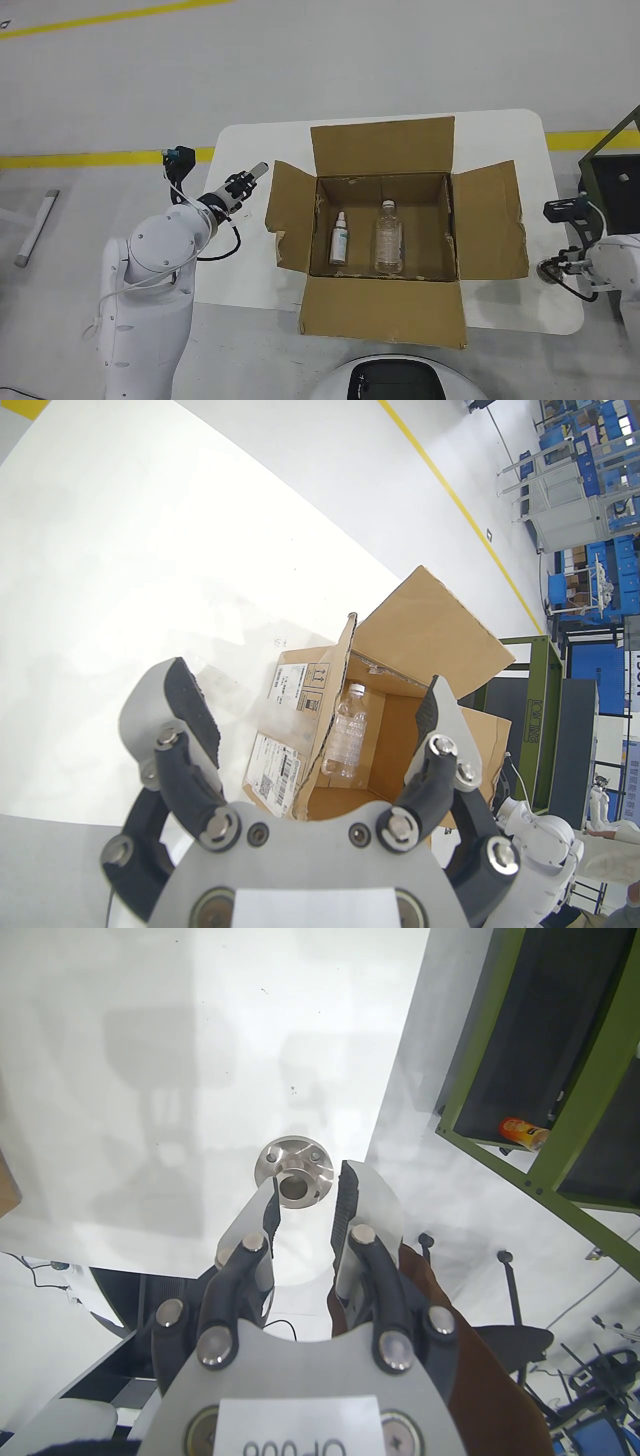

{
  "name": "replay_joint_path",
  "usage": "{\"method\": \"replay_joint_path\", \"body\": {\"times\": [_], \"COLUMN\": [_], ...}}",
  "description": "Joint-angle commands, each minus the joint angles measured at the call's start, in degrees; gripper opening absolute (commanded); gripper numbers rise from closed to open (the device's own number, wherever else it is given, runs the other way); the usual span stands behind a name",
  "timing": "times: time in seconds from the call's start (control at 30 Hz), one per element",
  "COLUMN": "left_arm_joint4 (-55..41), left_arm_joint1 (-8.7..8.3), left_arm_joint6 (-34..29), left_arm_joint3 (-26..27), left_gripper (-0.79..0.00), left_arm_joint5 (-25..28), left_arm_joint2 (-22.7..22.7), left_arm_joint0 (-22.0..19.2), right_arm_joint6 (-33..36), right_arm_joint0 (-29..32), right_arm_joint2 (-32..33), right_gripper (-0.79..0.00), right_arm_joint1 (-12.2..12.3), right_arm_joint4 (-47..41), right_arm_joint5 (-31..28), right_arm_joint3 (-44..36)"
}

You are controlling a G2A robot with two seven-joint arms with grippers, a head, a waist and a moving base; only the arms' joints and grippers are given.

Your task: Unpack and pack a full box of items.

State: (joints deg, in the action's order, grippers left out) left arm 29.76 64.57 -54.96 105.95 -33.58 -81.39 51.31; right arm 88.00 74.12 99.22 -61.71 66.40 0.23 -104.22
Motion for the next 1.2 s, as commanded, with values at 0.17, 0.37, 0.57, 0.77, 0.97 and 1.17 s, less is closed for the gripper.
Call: {"method": "replay_joint_path", "body": {"times": [0.17,0.37,0.57,0.77,0.97,1.17], "left_arm_joint4": [0.0,0.0,0.0,0.0,0.0,0.0], "left_arm_joint1": [0.0,0.0,0.0,0.0,0.0,0.0], "left_arm_joint6": [0.0,0.0,0.0,0.0,0.0,0.0], "left_arm_joint3": [0.0,0.0,0.0,0.0,0.0,0.0], "left_gripper": [0.0,0.0,0.0,0.0,0.0,0.0], "left_arm_joint5": [0.0,0.0,0.0,0.0,0.0,0.0], "left_arm_joint2": [0.0,0.0,0.0,0.0,0.0,0.0], "left_arm_joint0": [0.0,0.0,0.0,0.0,0.0,0.0], "right_arm_joint6": [0.0,-0.84,-1.59,-2.1,-1.82,-2.32], "right_arm_joint0": [0.35,0.84,0.73,0.33,0.15,0.45], "right_arm_joint2": [-0.31,-0.32,-0.77,-1.62,-1.83,-1.83], "right_gripper": [-0.468,-0.493,-0.493,-0.493,-0.477,-0.474], "right_arm_joint1": [0.29,0.46,0.61,0.71,0.89,1.09], "right_arm_joint4": [-1.15,-1.49,-1.66,-2.09,-2.75,-2.82], "right_arm_joint5": [0.51,0.61,0.63,0.61,0.45,0.4], "right_arm_joint3": [0.71,1.81,2.78,3.56,2.75,3.51]}}
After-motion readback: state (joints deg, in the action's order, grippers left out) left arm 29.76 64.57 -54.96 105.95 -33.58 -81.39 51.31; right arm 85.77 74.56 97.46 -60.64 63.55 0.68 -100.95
